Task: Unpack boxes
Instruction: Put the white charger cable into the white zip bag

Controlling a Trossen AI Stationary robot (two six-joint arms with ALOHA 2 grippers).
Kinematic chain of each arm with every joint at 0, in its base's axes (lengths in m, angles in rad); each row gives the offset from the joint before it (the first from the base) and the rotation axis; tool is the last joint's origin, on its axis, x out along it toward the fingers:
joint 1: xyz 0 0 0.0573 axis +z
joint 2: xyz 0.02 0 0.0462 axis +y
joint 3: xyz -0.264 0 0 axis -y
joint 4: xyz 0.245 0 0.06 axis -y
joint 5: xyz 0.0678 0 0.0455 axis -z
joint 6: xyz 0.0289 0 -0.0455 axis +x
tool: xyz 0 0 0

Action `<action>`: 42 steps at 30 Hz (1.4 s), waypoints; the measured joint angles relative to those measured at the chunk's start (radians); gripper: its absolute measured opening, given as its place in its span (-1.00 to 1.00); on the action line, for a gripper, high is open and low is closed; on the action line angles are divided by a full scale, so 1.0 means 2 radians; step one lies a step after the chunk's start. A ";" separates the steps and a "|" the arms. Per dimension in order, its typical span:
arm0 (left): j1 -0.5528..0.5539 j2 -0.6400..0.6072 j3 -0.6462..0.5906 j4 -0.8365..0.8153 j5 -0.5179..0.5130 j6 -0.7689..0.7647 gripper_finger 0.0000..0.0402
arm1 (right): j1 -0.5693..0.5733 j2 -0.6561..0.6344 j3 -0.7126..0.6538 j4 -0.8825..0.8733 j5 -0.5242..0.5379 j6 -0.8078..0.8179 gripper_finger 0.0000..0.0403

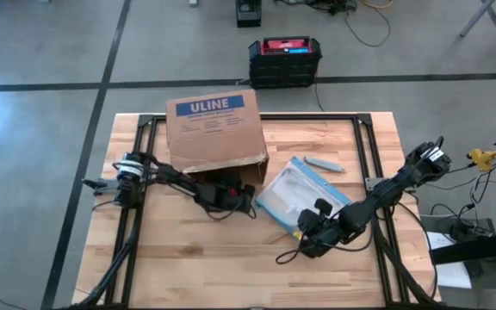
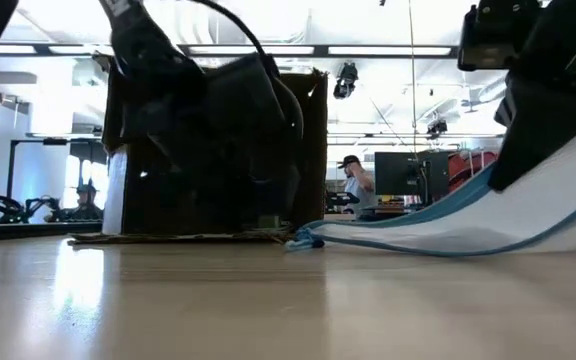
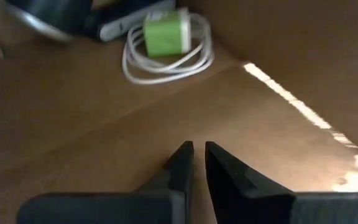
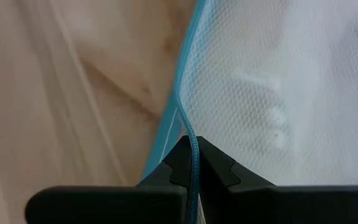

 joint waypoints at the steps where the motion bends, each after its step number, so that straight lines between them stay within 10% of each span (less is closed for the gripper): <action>1: 0.007 0.000 0.000 -0.002 0.011 0.000 -0.87 | 0.000 0.000 0.000 0.000 -0.004 0.000 -1.00; 14: -0.027 -0.011 0.008 -0.013 0.139 -0.015 -0.87 | 0.007 0.000 0.000 0.000 -0.008 0.009 -1.00; 27: -0.065 -0.011 0.007 -0.036 0.094 -0.060 -0.88 | 0.018 -0.017 0.001 -0.073 -0.045 0.035 -1.00; 42: -0.062 -0.034 0.066 0.044 0.102 0.232 -0.88 | 0.017 -0.027 0.001 -0.135 -0.025 0.079 -1.00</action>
